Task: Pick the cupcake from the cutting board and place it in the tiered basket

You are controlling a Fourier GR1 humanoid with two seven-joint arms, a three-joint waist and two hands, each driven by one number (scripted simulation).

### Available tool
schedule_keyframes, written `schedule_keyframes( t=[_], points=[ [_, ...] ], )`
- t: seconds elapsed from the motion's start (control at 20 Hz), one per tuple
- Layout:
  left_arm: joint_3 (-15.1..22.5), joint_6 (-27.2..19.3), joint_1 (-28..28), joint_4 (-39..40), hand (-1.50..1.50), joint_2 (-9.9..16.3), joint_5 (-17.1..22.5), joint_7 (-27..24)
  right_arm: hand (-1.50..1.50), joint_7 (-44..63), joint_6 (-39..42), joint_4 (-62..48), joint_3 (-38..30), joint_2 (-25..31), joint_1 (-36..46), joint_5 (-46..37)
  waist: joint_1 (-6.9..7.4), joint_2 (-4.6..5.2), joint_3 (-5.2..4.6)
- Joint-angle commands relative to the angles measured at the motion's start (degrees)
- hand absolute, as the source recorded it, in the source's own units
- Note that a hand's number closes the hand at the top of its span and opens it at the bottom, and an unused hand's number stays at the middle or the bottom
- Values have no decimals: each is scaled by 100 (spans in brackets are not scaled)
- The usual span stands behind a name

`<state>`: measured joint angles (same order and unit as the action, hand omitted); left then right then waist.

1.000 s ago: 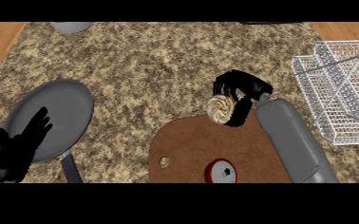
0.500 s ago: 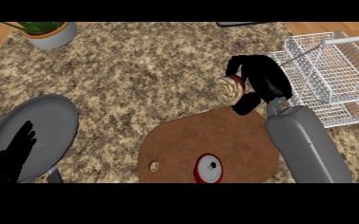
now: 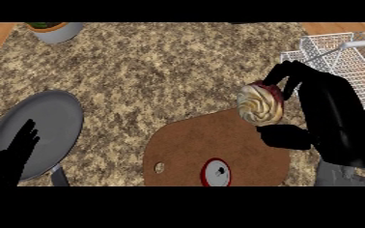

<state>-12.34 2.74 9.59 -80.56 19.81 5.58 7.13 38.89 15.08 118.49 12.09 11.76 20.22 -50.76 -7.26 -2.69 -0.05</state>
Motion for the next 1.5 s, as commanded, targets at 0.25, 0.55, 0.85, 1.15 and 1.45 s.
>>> schedule_keyframes(
  t=[0.25, 0.55, 0.85, 1.15, 1.45],
  points=[
    [216, 198, -883, 479, 0, -65, -96, 152, 150, 1322, 948, 2394, -723, 110, -396, 181, 635, 257, 2],
    [228, 348, -460, -1, 0, -83, -175, 117, 150, 335, 766, 900, -1976, 626, 510, 556, 759, 268, 5],
    [260, 305, -773, 158, 0, -143, -236, 99, 150, -636, -269, -520, -2809, 372, 1053, 1382, 792, 294, 8],
    [172, 358, -794, 338, 0, -203, -276, 119, 150, -1538, -402, -1759, -3312, 917, 1292, 1933, 757, 276, 5],
    [107, 427, -974, 352, 0, -161, -323, 225, 150, -2044, -618, -3166, -3356, 1421, 1924, 1930, 770, 276, 5]
  ],
)
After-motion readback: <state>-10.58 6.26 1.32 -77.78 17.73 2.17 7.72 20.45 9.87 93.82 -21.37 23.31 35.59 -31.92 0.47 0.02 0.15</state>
